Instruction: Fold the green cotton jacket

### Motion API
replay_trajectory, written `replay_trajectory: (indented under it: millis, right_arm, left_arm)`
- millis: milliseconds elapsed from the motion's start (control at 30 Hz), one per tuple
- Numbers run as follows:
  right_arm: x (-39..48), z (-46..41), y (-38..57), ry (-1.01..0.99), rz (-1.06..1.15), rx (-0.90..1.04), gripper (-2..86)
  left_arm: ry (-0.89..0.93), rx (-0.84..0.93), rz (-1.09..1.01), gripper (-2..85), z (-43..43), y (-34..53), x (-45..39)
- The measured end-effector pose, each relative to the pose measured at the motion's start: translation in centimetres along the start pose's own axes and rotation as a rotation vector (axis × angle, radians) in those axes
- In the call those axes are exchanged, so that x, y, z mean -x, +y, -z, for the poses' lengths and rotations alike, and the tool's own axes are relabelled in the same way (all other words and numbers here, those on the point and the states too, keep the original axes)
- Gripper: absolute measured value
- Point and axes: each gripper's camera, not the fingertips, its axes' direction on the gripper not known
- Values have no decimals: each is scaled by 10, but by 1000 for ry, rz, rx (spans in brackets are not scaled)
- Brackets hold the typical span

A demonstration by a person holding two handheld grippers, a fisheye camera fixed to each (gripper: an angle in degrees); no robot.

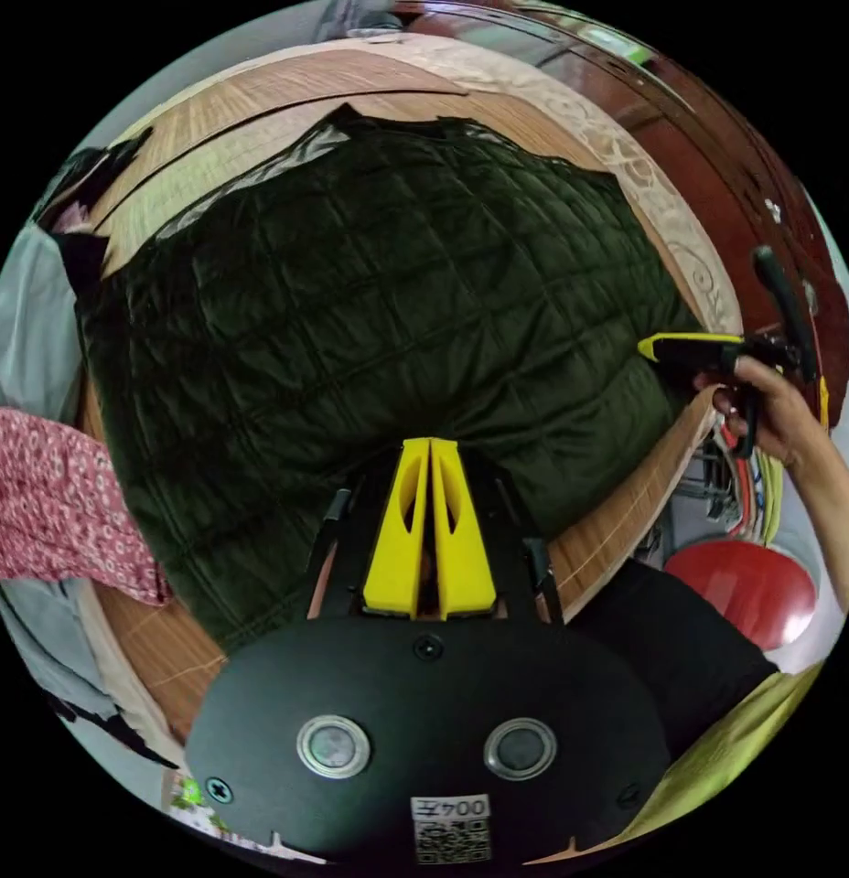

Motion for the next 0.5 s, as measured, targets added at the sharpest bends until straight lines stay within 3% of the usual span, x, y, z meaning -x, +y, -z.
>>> replay_trajectory:
  millis: [100, 200, 367, 500]
  right_arm:
    - [-7, -6, 3, 3, -6, 1, 0]
    - [-15, -10, 11, 0, 31, -23, 13]
    - [-64, 18, 68, -300, 94, -152, 79]
    - [-131, 34, 120, -387, 72, -285, 104]
  left_arm:
    - [60, 9, 70, 0, -3, 0, 7]
    - [-10, 48, 14, 0, -6, -6, -9]
    - [-137, 138, 6, 1, -17, -18, -36]
    - [-201, 144, 39, 1, -26, -12, -52]
